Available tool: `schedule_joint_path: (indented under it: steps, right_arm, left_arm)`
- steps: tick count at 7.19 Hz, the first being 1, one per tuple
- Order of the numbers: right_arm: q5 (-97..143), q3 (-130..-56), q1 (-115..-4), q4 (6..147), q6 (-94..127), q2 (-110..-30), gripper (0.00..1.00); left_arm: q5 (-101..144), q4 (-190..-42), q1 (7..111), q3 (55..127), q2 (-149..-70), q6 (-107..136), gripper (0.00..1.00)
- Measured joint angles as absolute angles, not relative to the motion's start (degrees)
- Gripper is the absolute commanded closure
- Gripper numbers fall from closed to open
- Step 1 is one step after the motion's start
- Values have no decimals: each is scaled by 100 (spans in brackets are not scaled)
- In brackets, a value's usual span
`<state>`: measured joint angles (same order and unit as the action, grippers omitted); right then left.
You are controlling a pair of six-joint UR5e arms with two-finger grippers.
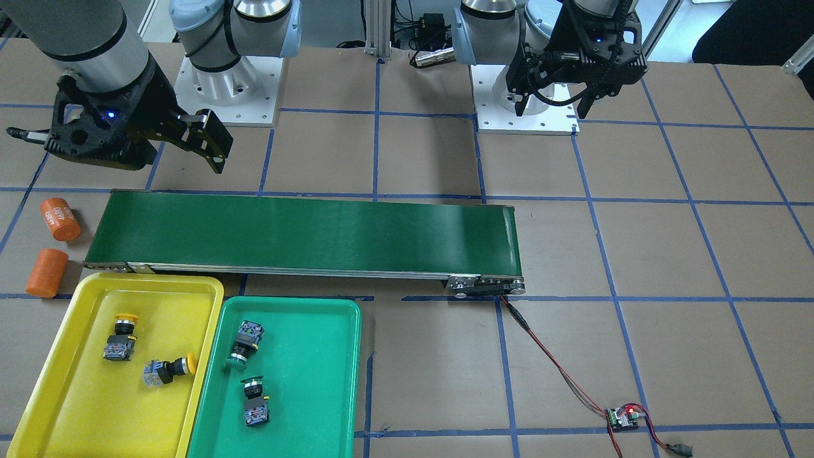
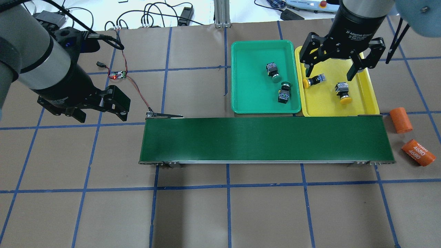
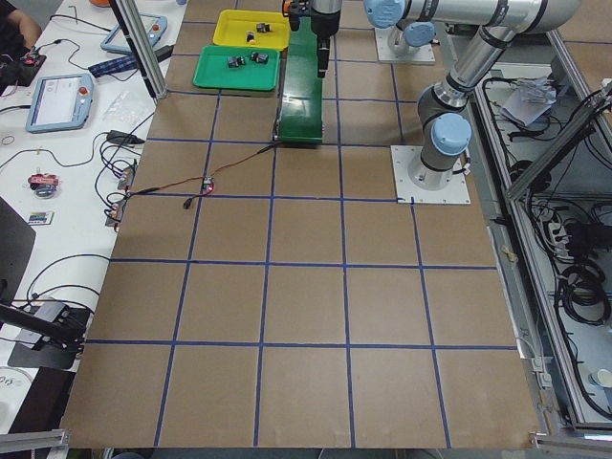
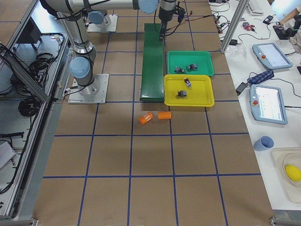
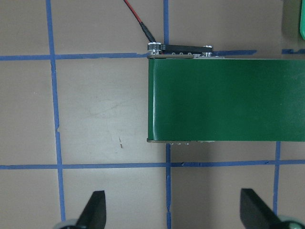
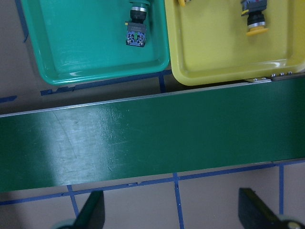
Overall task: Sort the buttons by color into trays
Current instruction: 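Open and raise the right gripper above the yellow tray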
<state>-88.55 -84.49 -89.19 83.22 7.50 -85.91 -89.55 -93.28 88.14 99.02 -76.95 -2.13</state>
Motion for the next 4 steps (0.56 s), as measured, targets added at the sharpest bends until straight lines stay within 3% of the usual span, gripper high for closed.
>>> schedule_joint_path:
  steps: [4]
  right_arm:
    - [-8874, -8627, -8953, 8493, 693, -8581, 0]
  left_arm:
    - [-9052, -9651, 8803, 9827, -7663, -226, 0]
